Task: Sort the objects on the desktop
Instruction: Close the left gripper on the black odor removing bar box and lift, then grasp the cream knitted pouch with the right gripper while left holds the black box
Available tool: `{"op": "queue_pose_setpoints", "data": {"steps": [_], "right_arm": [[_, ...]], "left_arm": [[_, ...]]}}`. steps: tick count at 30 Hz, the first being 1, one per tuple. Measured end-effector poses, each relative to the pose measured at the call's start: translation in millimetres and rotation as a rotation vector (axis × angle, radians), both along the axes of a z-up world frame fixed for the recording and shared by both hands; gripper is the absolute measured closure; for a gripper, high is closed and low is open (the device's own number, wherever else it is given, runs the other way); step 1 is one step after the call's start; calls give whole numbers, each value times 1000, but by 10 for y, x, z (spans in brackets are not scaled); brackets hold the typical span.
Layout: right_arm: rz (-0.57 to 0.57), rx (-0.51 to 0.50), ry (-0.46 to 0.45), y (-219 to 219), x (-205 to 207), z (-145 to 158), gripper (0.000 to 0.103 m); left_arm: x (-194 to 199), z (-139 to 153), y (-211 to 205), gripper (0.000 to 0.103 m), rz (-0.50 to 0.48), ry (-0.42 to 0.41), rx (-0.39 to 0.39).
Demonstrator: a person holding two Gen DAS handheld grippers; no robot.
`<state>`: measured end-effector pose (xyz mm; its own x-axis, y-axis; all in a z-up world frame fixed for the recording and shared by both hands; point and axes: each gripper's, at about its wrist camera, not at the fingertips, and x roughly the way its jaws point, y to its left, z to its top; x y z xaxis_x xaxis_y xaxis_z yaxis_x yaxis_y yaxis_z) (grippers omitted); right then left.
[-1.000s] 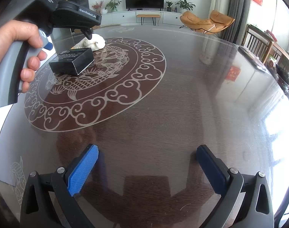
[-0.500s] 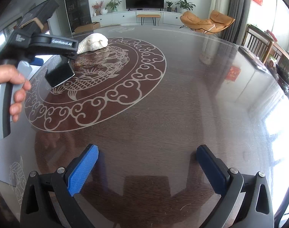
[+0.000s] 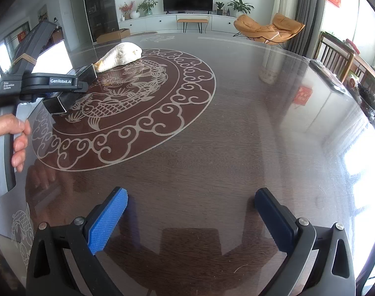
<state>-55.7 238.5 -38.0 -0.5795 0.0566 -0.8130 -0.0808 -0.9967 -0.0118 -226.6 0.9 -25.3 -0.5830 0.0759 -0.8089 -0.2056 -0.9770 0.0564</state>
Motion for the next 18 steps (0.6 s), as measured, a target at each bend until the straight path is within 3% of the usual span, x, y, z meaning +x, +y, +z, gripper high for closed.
{"op": "queue_pose_setpoints", "data": {"steps": [4, 7, 18], "right_arm": [[0, 0, 0, -2, 0, -1, 0], [0, 0, 0, -1, 0, -1, 0], [30, -4, -16, 2, -22, -8, 0]], "left_arm": [[300, 6, -166, 45, -40, 30, -12], [437, -6, -373, 45, -19, 26, 65], [492, -61, -391, 44, -21, 30, 65]]}}
